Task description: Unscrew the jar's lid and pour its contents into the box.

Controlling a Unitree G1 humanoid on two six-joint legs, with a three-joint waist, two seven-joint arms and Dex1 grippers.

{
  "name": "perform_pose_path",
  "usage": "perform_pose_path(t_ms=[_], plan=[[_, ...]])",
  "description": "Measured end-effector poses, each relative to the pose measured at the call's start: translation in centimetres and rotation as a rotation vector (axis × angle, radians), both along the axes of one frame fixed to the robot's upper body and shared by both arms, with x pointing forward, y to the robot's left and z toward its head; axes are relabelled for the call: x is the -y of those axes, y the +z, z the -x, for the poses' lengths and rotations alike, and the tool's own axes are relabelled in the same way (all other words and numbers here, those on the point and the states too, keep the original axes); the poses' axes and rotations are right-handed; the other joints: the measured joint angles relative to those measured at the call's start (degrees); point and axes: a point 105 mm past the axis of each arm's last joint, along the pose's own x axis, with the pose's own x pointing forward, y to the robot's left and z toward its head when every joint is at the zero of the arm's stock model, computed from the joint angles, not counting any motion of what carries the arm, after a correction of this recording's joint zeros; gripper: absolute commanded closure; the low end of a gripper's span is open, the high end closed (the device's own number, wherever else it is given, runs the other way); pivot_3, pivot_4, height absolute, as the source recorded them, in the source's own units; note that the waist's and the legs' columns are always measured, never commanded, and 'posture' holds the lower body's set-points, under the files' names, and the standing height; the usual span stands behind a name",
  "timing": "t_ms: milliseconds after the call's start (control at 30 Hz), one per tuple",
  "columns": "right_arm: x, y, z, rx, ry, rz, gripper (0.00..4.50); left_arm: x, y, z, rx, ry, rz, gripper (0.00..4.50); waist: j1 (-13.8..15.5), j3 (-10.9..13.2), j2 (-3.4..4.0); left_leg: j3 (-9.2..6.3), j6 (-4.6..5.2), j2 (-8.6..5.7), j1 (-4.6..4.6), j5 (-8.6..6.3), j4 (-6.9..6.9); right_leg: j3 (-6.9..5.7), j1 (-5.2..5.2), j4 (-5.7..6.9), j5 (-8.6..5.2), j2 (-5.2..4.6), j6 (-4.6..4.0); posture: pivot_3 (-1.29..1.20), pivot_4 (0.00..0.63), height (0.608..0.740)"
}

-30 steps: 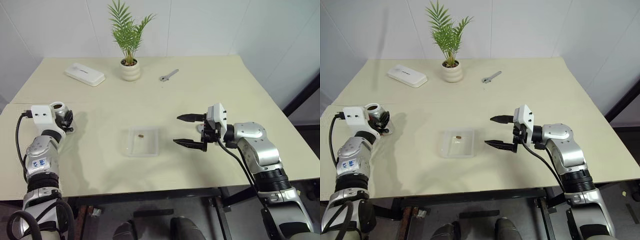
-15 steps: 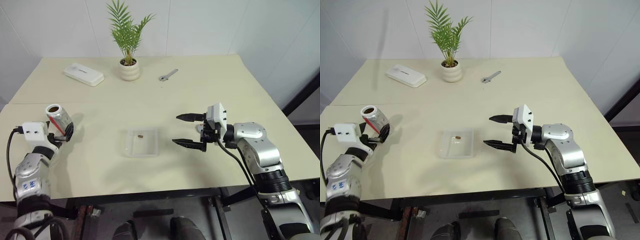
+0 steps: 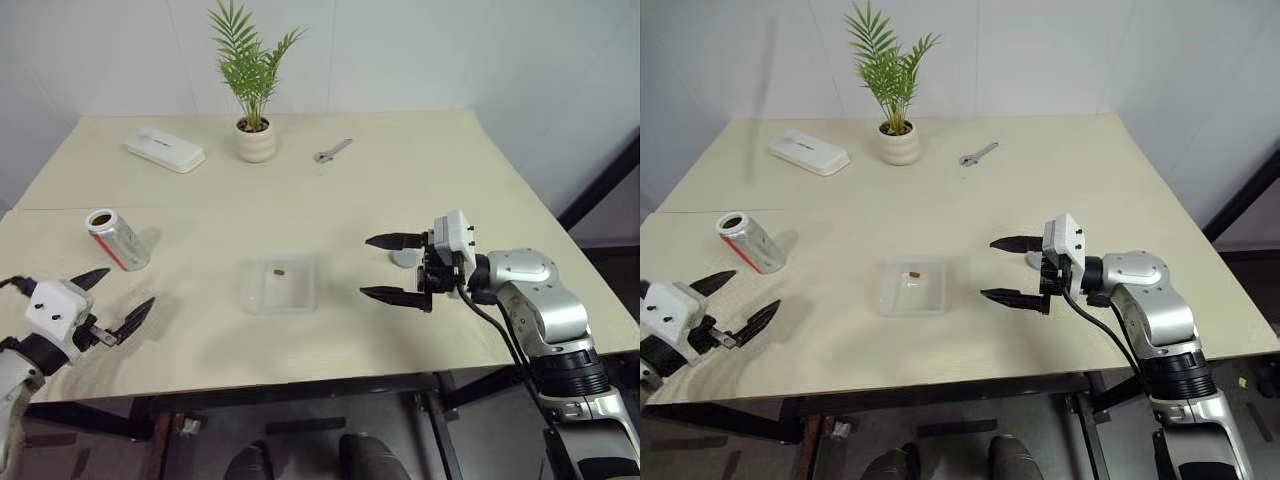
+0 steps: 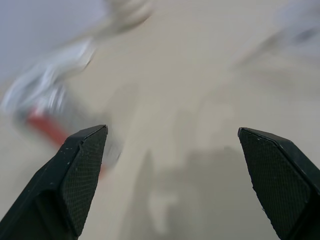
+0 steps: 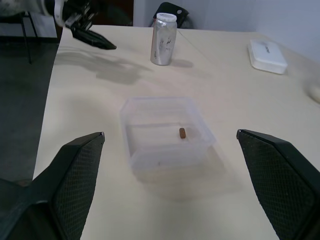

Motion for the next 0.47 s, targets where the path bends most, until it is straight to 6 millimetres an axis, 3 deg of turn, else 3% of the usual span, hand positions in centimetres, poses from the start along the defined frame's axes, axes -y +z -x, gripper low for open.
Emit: perform_pose_path(t_ms=[100,267,400,467], plan=[[0.8,-0.2,-0.3,0.016,-0.023,0.028,0.0,2.3,0.6,0.0,-0.023,-0.166,-0.018,0.04,-0.58,0.0,0.0,0.09,0.05,0.0,-0.03,0.03,-0.04,0.05,-0.03,-0.08,-0.03,-0.01,-0.04,0.0,0.15,0.74],[1.8,-0.1,-0.6,0.012,-0.056,0.044,0.0,3.8,3.6,-1.0,0.054,-0.271,0.0,0.04,-0.76,0.0,0.0,0.09,0.19,0.0,-0.08,0.11,-0.05,0.07,-0.29,0.2,-0.12,0.11,0.16,0.0,0.15,0.74],[2.8,0.1,-0.7,0.018,-0.103,0.035,0.0,3.6,3.3,-1.2,0.031,-0.281,0.007,0.04,-0.92,0.0,0.0,0.05,0.26,0.03,-0.04,0.15,-0.04,0.06,-0.47,0.61,-0.01,0.18,1.21,0.0,0.15,0.74],[3.2,-0.1,-0.8,0.008,-0.125,0.028,0.0,3.6,3.1,-1.2,0.018,-0.287,0.008,0.04,-0.92,0.0,0.0,0.03,0.25,0.06,-0.06,0.15,-0.07,0.06,-0.54,0.65,-0.02,0.23,1.21,0.0,0.15,0.74]])
